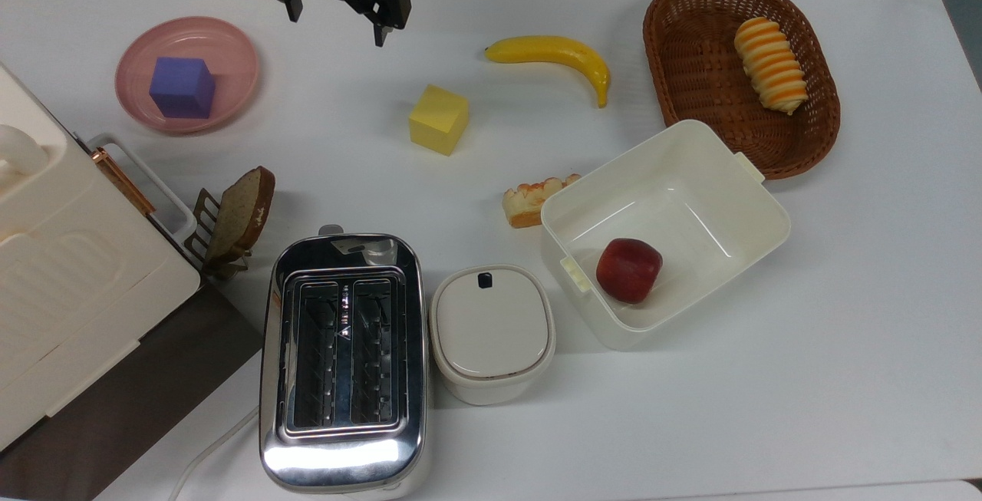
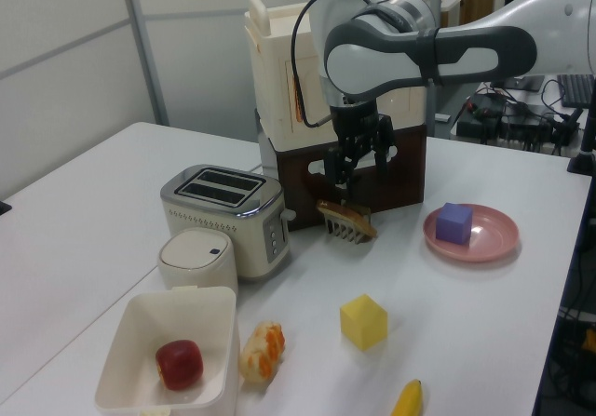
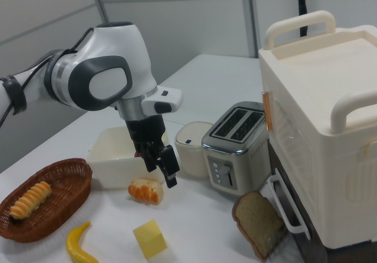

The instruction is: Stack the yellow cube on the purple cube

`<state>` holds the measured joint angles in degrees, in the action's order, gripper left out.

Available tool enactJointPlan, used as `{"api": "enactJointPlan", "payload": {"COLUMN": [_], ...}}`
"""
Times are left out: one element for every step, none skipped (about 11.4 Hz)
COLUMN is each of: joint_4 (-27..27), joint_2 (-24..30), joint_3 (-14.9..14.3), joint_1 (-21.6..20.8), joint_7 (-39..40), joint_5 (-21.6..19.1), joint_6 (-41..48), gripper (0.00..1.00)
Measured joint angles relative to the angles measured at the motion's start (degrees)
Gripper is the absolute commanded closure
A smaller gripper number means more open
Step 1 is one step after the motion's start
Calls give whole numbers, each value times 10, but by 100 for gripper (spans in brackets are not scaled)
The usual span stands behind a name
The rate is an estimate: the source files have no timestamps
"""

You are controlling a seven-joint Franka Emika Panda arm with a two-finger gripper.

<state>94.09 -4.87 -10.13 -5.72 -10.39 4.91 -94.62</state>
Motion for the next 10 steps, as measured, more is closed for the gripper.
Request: {"api": "enactJointPlan", "payload": {"joint_4": [0, 3, 8, 11, 13, 18, 28, 41, 57, 73], "joint_2": [-1, -1, -2, -3, -4, -5, -5, -6, -7, -9], "joint_3": [0, 0, 1, 2, 3, 4, 5, 6, 10, 12], "joint_1": [0, 0, 0, 0, 0, 0, -2, -8, -15, -22], "joint_7": [0, 0, 0, 0, 0, 0, -1, -9, -25, -41], "joint_5": [0, -3, -3, -3, -3, -3, -3, -3, -3, -3], "joint_6": [0, 2, 2, 2, 2, 2, 2, 2, 2, -3], "gripper": [0, 0, 0, 0, 0, 0, 0, 0, 0, 0]}}
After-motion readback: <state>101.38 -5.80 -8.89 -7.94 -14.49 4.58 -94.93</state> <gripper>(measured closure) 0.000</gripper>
